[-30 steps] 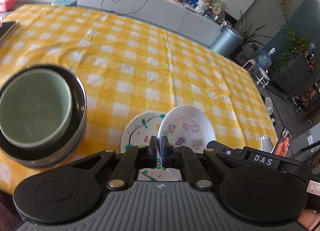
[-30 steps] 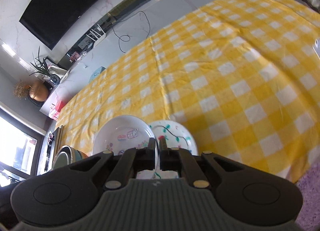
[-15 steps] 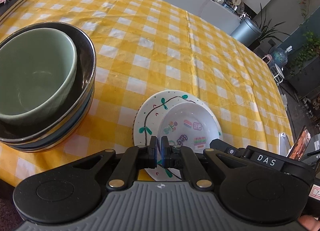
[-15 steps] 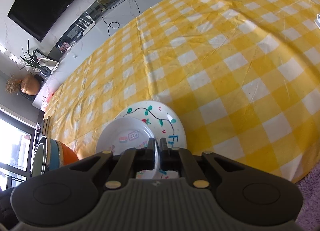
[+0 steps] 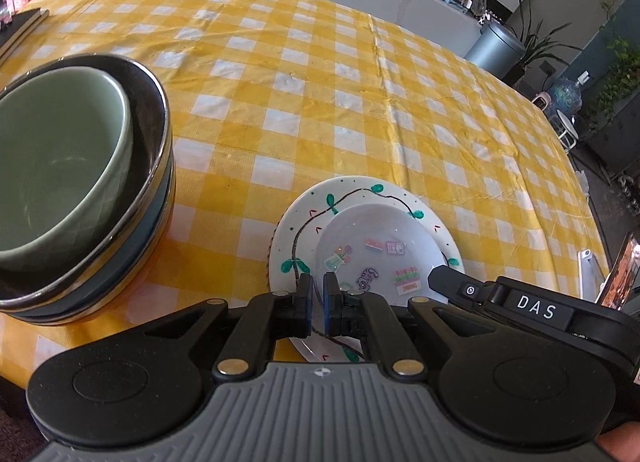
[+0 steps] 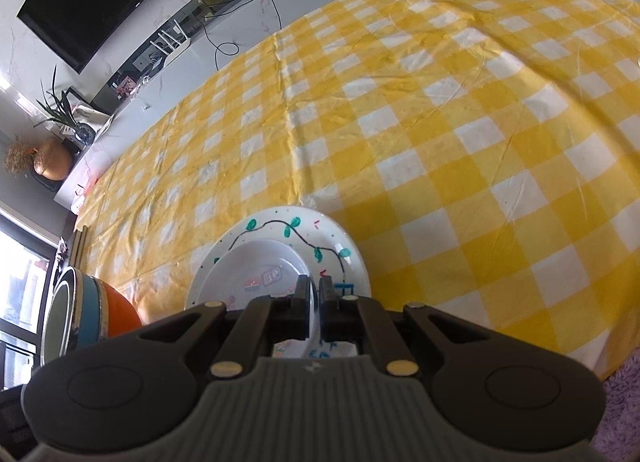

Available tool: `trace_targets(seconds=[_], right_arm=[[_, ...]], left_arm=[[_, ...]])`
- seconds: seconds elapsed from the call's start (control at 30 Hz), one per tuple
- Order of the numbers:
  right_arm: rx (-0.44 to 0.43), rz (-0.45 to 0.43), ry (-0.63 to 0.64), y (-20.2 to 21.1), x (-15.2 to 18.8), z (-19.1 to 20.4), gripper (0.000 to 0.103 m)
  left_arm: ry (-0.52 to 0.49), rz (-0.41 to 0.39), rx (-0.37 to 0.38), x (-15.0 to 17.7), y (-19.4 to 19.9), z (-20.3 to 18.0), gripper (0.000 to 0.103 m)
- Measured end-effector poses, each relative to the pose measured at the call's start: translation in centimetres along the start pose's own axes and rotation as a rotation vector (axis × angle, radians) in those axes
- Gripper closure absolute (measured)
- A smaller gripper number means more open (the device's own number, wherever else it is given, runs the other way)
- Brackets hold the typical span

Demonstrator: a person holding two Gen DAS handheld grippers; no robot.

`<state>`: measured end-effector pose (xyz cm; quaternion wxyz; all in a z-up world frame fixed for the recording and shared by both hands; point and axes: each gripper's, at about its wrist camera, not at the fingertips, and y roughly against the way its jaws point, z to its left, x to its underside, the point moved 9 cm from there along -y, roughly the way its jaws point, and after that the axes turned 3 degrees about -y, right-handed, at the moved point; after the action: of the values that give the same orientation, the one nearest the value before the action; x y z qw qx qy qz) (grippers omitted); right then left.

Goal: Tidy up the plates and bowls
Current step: 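Lift the white sticker plate and lower it onto the Fruity plate, then open, then move both grippers to the bowl stack and grip its rim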

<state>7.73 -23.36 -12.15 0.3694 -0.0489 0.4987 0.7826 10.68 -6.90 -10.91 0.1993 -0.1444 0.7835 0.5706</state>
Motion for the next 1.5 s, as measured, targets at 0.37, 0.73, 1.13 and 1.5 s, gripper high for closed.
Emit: trace_targets(seconds=[0.37,0.73,1.13,1.5], right_arm=[[0.008,-0.081,0.101,1.1,-0.7,0.8,0.076],[0.077,-0.201,0.263,3.7,-1.5,2.7,0.049],[0.171,-0.321,0.264,7.6,-1.1,5.2,0.017],[0.006,-0.153,0.255,6.7,2.5,11.6,0.017]], left_arm=[[-0.062,-0.074,-0.039,-0.6,1.3,-0.4,0.068],[-0.177,-0.163,-0.046,-0.9,4.6,-1.6,0.055],[-0.224,-0.326,-0.177,-2.6,11.9,1.0,0.049],[-0.083,-0.333,-0.233,-3.5,15.2,8.5,0.041]])
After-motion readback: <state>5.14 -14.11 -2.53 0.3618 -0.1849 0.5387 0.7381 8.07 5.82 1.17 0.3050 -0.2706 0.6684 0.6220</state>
